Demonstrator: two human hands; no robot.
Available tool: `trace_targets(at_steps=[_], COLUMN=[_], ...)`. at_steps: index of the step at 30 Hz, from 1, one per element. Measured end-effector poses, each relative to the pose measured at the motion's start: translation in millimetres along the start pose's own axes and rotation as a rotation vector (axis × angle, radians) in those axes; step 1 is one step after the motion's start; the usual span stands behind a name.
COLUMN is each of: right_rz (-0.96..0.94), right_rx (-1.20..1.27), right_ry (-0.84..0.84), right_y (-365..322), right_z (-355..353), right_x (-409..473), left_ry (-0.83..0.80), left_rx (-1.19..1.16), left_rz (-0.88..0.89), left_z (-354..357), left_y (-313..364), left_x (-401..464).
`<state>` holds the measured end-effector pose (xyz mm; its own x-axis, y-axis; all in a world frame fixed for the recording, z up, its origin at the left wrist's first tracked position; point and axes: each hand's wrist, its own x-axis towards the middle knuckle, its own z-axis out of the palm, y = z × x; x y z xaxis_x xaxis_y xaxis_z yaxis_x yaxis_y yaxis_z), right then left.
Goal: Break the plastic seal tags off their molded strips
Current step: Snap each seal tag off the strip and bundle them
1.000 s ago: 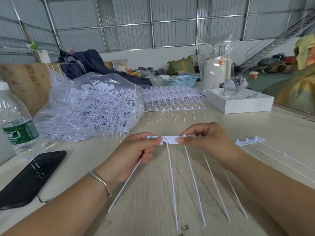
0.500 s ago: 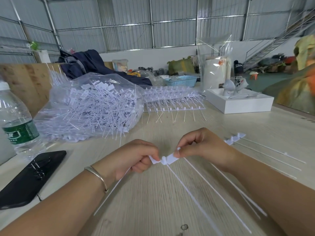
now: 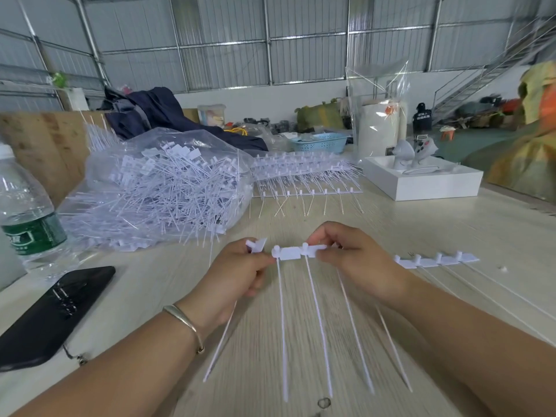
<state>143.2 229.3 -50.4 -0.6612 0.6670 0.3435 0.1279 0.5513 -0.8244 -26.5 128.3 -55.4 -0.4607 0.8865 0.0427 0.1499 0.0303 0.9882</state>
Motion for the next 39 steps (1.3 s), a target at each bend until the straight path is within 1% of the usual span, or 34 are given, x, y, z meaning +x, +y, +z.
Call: trace_targets(at_steps=[2, 6, 10, 13, 15, 17, 22, 24, 29, 32, 35, 39], right_rz=[0.000, -0.021, -0.086, -0.144, -0.145, -0.104, -0.004, 0.037, 0.085, 0.066, 0.055, 0.029], right_rx=[0.002, -0.056, -0.053, -0.033, -0.043, -0.061, -0.154, -0.150, 0.033, 0.102, 0.143, 0.182], right_ry=[0.002, 0.014, 0.040, 0.060, 0.083, 0.093, 0.018, -0.023, -0.107, -0.147, -0.177, -0.275], right_y=[1.1, 3.4, 3.1, 3.1, 5.2, 8.0, 10.7, 8.5, 0.8, 0.0, 0.6, 0.6], right_z=[-0.9, -0.6, -1.1, -3.0, -3.4, -3.7, -8.8, -12.7, -19.6, -19.5, -17.1, -14.6], right_x=[0.0, -0.6, -1.7, -1.4, -0.8, -0.5, 0.6, 1.0, -3.2, -3.7, -3.3, -4.6], left_ry=[0.008, -0.046, -0.059, -0.090, -0.100, -0.096, -0.143, -0.192, -0.370, -0.429, -0.461, -0.579], left_rx=[-0.046, -0.186, -0.093, -0.110, -0.109, -0.113, -0.216, -0.243, -0.378, -0.444, -0.465, -0.481], left_rz=[-0.031, -0.142, -0.081, -0.034, -0.031, -0.043, -0.038, -0.027, -0.035, -0.065, -0.103, -0.130], left_z=[2.5, 0.7, -2.9, -4.6, -5.2, -5.3, -6.9, -7.2, -4.7, -4.3, -4.9, -2.3], left_y=[0.0, 2.9, 3.6, 2.9, 3.0, 2.4, 5.4, 6.0, 7.0, 8.5, 9.3, 10.8], left_x=[-1.9, -2.8, -2.3, -1.2, -1.4, -1.9, -3.5, -3.9, -7.4, -8.1, -9.3, -13.7])
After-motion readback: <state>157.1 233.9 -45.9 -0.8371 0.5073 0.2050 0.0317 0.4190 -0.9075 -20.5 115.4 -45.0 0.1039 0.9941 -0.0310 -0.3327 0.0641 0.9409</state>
